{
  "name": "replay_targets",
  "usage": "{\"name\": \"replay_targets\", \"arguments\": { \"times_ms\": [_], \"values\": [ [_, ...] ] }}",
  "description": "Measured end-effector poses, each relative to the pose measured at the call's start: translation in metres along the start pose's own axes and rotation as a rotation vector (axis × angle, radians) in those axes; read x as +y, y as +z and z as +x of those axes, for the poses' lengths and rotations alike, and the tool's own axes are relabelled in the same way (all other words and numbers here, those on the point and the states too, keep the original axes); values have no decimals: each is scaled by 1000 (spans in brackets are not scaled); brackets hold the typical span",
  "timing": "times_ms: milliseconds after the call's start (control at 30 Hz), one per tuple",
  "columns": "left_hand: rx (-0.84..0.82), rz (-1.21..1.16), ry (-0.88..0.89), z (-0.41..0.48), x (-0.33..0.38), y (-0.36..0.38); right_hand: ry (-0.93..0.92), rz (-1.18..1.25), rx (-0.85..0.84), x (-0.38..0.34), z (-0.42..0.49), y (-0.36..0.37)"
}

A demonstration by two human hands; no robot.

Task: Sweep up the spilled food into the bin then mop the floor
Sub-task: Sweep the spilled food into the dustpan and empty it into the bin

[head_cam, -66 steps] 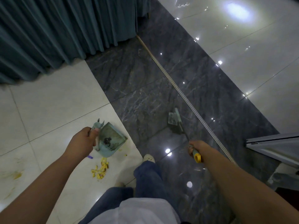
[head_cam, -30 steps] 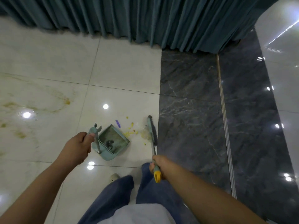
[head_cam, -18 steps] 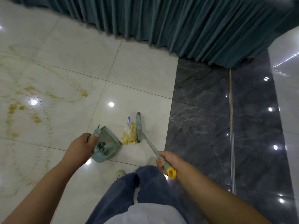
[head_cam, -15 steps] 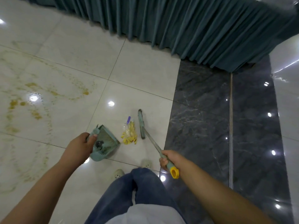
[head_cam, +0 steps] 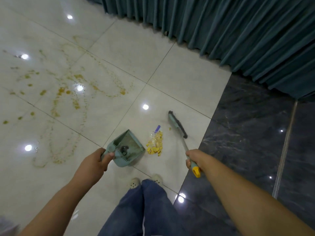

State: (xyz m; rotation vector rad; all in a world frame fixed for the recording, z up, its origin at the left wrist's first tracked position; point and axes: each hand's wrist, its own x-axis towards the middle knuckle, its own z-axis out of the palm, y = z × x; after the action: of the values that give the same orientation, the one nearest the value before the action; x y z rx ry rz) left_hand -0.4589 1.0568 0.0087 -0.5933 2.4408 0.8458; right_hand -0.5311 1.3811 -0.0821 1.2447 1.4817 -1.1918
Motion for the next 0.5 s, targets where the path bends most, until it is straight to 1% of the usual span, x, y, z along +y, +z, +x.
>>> {"name": "replay_targets", "arguments": {
  "times_ms": [267,333,500],
  "values": [
    [28,2,-27,-14,0,13,42,-191,-93,21,-25,-11],
    [30,0,-33,-17,-3,14,11,-235,-106,18,-35,-21],
    [23,-12,-28,-27,-14,12,-84,-317,-62,13,-47,-38]
  ]
}}
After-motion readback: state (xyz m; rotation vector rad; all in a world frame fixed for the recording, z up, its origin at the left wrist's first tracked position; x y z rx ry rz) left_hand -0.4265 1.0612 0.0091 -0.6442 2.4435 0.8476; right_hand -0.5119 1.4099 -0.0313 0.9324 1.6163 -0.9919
